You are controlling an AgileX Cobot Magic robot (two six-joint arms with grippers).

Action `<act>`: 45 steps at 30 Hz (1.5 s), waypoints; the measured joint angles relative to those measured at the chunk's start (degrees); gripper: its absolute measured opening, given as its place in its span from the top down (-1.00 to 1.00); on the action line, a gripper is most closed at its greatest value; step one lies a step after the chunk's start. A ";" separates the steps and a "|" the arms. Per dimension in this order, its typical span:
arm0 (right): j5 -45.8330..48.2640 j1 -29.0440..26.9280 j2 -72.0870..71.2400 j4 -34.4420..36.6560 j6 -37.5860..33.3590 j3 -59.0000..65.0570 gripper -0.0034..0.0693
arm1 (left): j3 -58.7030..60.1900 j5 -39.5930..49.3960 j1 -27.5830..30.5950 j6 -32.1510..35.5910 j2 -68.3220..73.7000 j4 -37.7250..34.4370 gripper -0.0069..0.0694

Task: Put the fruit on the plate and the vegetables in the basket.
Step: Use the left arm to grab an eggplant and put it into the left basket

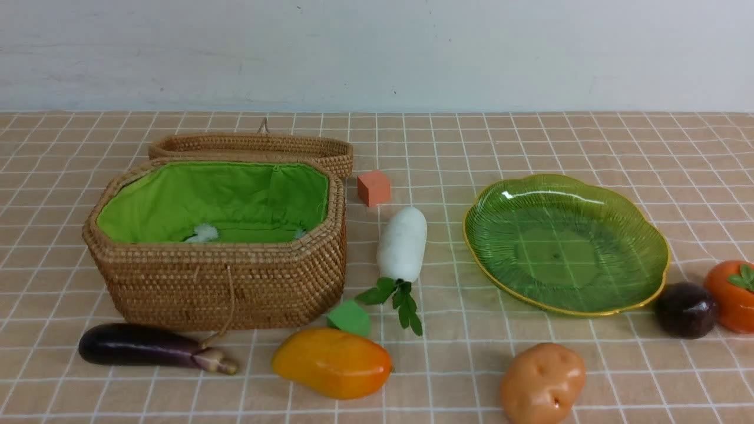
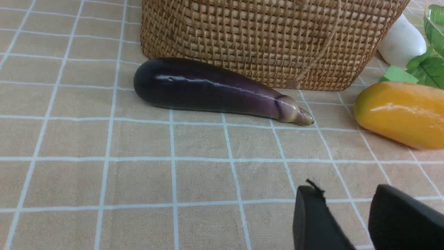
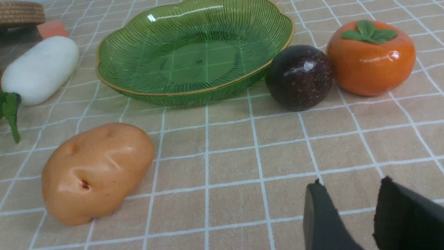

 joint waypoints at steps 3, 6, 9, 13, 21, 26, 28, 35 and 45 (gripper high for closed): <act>0.00 0.00 0.00 0.00 0.00 0.00 0.24 | 0.00 0.00 0.00 0.00 0.00 0.00 0.19; 0.00 0.00 0.00 0.00 0.00 0.00 0.24 | 0.00 0.00 0.00 0.00 0.00 0.00 0.19; 0.00 0.00 0.00 0.00 0.00 0.00 0.24 | 0.00 0.00 0.00 0.00 0.00 0.00 0.19; 0.00 0.00 0.00 0.00 0.00 0.00 0.24 | 0.00 0.00 0.00 0.00 0.00 0.00 0.19; 0.00 0.00 0.00 0.00 0.00 0.00 0.24 | 0.00 0.00 0.00 0.00 0.00 0.00 0.19; 0.00 0.00 0.00 0.00 0.00 0.00 0.24 | 0.00 -2.66 0.00 -0.37 0.00 0.11 0.19; 0.00 0.00 0.00 0.00 0.00 0.00 0.24 | 0.00 -6.50 0.06 -2.63 0.00 -2.57 0.19; 0.00 0.00 0.00 0.00 0.00 0.00 0.24 | 0.00 -18.82 0.11 -14.34 0.00 -18.63 0.19; 0.00 0.00 0.00 0.00 0.00 0.00 0.24 | -11.03 -8.71 0.17 -13.51 6.68 -18.38 0.86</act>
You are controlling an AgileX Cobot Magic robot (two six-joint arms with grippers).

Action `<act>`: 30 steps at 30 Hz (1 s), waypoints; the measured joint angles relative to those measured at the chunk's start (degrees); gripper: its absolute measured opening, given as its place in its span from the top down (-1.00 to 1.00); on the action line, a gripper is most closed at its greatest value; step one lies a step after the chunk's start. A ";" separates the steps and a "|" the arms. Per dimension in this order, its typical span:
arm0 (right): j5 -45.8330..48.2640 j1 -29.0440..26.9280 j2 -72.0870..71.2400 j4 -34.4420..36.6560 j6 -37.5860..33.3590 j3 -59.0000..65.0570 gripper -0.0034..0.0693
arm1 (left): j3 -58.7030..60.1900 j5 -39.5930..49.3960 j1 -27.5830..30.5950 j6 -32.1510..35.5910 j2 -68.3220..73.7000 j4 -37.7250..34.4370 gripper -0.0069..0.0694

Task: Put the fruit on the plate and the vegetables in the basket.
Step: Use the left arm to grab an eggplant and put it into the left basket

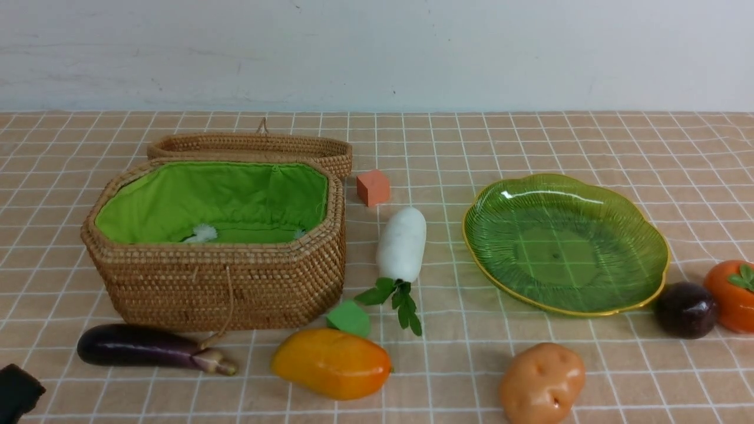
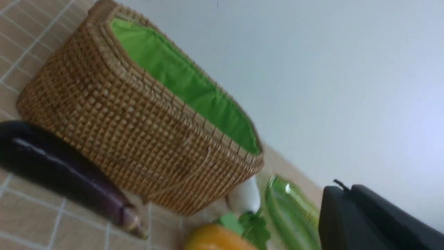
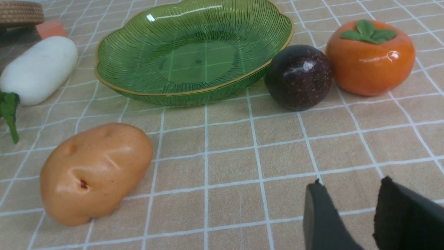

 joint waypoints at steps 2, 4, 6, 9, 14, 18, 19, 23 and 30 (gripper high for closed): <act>-0.29 0.00 0.00 -1.16 -0.85 0.00 0.24 | -5.34 8.42 0.00 4.04 6.44 2.00 0.85; -0.43 0.00 0.00 -2.50 -1.56 0.03 0.24 | -8.71 13.55 0.00 7.18 10.84 3.00 0.85; -0.64 0.00 0.00 -5.37 -2.68 0.07 0.24 | -16.09 25.25 0.00 14.47 20.68 3.84 0.85; -1.63 0.00 0.00 -6.83 -2.24 0.24 0.24 | -21.84 34.24 0.00 20.82 28.77 4.21 0.85; -11.95 0.00 0.00 1.92 9.70 0.63 0.24 | -27.83 39.73 0.00 28.98 38.58 4.03 0.85; -19.60 0.00 0.00 6.91 17.41 0.63 0.24 | -28.44 39.91 0.00 31.95 40.27 4.15 0.85; -21.18 0.02 0.00 7.71 19.46 0.63 0.24 | -28.44 39.84 0.00 32.40 40.40 4.33 0.85; -13.31 2.15 0.25 8.93 25.41 -3.68 0.29 | -28.44 38.54 0.00 33.41 40.45 5.46 0.85; 16.12 15.36 12.72 9.12 9.97 -27.83 0.51 | -29.55 35.35 0.00 38.06 43.82 5.76 0.85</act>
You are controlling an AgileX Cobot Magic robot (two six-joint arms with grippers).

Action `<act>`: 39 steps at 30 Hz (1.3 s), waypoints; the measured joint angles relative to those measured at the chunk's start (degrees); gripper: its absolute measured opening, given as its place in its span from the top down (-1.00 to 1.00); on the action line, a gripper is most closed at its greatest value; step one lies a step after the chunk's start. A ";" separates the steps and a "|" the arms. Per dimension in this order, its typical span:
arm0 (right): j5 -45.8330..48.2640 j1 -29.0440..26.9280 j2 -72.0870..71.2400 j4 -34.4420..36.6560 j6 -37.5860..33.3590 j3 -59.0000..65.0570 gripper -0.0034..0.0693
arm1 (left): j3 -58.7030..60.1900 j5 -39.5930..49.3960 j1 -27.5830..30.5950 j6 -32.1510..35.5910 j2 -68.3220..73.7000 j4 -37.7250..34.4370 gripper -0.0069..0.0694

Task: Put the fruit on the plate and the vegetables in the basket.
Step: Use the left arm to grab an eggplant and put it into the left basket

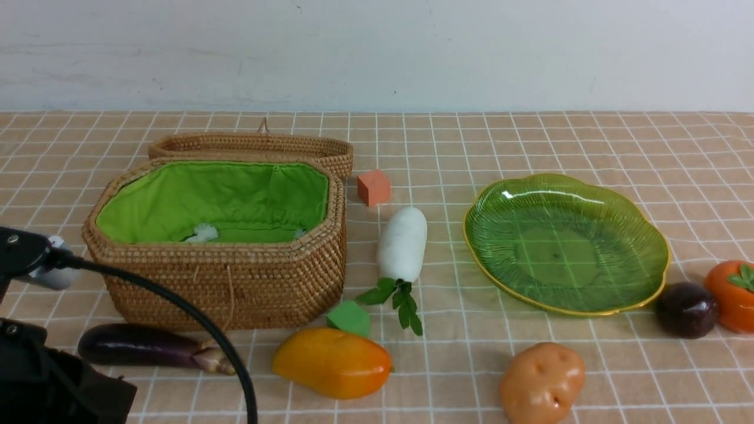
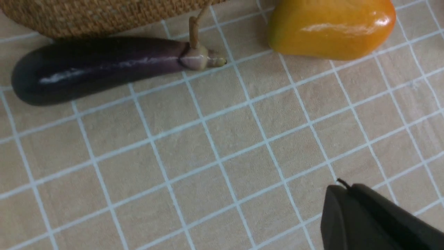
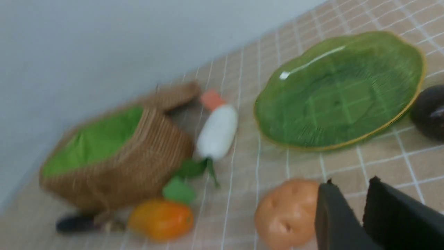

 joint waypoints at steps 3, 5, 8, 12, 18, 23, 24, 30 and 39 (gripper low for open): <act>15.86 8.78 9.08 1.18 -11.77 -14.59 0.59 | -0.80 -0.41 0.00 6.57 4.37 0.00 0.85; 21.26 11.57 11.66 1.80 -15.81 -18.87 0.59 | -1.03 -0.41 0.00 9.65 6.21 -0.16 0.85; 26.25 16.34 14.88 3.35 -21.75 -25.45 0.60 | -2.02 -0.61 -0.45 18.25 9.90 -0.84 0.85; 25.91 18.83 15.41 4.32 -26.97 -27.84 0.60 | -2.62 -5.47 -3.31 32.38 15.16 1.94 0.85; 25.72 18.95 15.41 4.10 -28.18 -27.90 0.60 | -2.74 -12.19 -5.02 43.58 23.41 11.61 0.74; 25.72 19.13 15.41 3.95 -28.44 -27.90 0.59 | -2.74 -16.78 -5.76 47.94 28.04 16.84 0.29; 25.72 19.12 15.41 3.95 -29.22 -27.90 0.59 | -2.74 -18.98 -6.39 49.79 29.43 17.36 0.09; 25.54 19.12 15.41 3.95 -29.52 -27.90 0.58 | -2.87 -23.30 -7.31 56.53 34.53 19.53 -0.30; 25.49 19.12 15.41 5.84 -29.52 -27.90 0.57 | -2.92 -28.50 -7.31 57.62 38.41 24.66 -0.29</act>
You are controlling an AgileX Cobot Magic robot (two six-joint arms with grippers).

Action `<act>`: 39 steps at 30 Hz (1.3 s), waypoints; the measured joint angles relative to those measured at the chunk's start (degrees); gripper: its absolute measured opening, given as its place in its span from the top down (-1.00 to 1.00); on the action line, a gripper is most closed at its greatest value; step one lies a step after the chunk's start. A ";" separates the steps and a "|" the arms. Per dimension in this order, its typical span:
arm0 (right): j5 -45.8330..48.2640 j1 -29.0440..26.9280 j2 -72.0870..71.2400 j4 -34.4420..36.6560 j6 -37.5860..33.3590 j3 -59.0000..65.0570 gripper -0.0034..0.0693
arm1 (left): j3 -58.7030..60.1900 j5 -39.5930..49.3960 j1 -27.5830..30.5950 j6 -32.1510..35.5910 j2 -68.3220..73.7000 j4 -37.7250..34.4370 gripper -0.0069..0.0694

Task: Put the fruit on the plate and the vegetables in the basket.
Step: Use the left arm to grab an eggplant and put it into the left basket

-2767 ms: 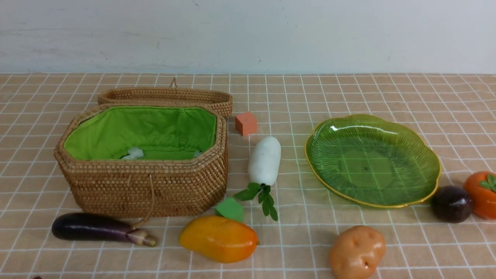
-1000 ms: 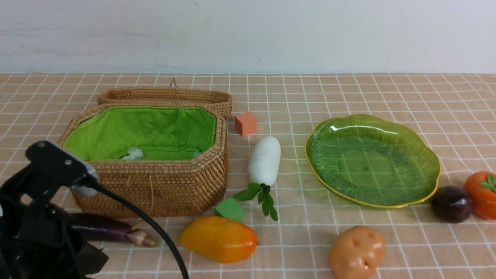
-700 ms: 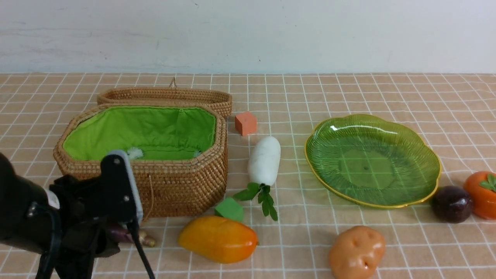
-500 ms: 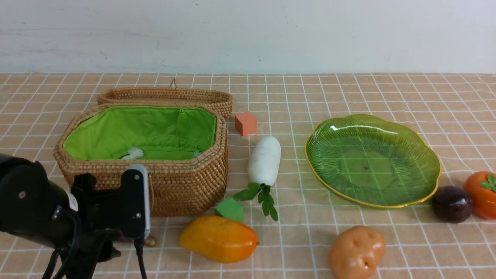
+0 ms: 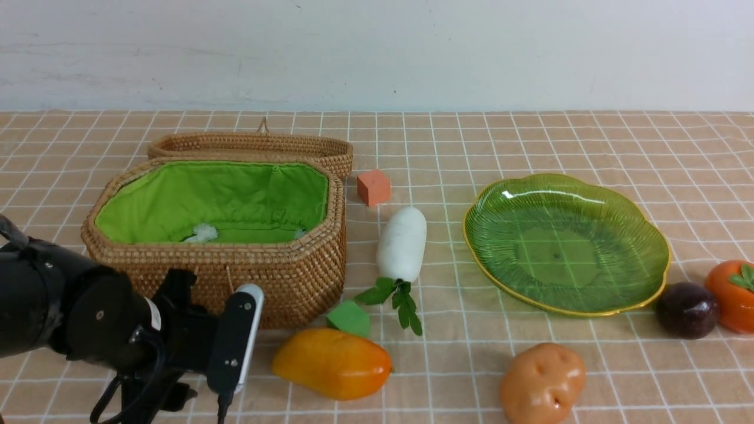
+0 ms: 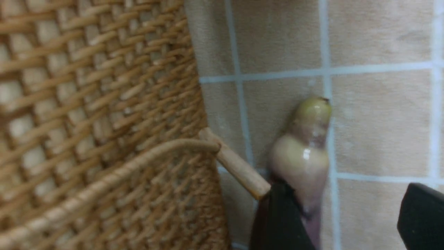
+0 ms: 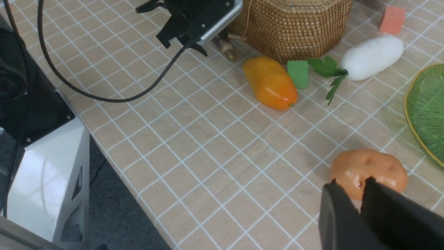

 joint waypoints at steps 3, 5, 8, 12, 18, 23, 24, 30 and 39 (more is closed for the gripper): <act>0.00 0.00 0.00 0.39 0.00 0.00 0.57 | 0.00 -2.67 0.00 0.00 0.72 0.36 -0.24; 0.00 0.00 0.00 0.54 0.00 0.00 0.57 | 0.00 -3.19 0.00 -0.07 1.28 0.50 -0.20; 0.00 0.00 0.00 0.53 0.00 0.00 0.57 | 0.00 -3.61 0.00 -0.07 2.28 0.79 -0.14; 0.00 0.00 0.00 1.25 0.00 0.00 0.56 | 0.00 -4.59 0.00 -0.14 3.21 1.11 -0.08; 0.00 0.00 0.00 2.32 0.00 0.00 0.56 | -0.56 -5.40 0.00 -1.63 3.33 1.59 -0.06; 0.00 0.00 0.00 2.44 0.00 0.00 0.56 | -1.67 -3.91 0.00 -3.67 4.69 4.16 -0.06; 0.00 0.00 0.00 2.44 0.00 0.00 0.56 | -1.82 -3.38 0.00 -3.77 4.68 4.57 -0.06; 0.12 0.00 0.00 2.85 0.00 0.00 0.56 | -2.28 0.53 0.00 -3.82 4.68 7.52 -0.06; 0.21 0.00 0.00 2.92 -0.01 0.00 0.56 | -2.21 5.50 0.00 -4.00 5.03 8.41 -0.06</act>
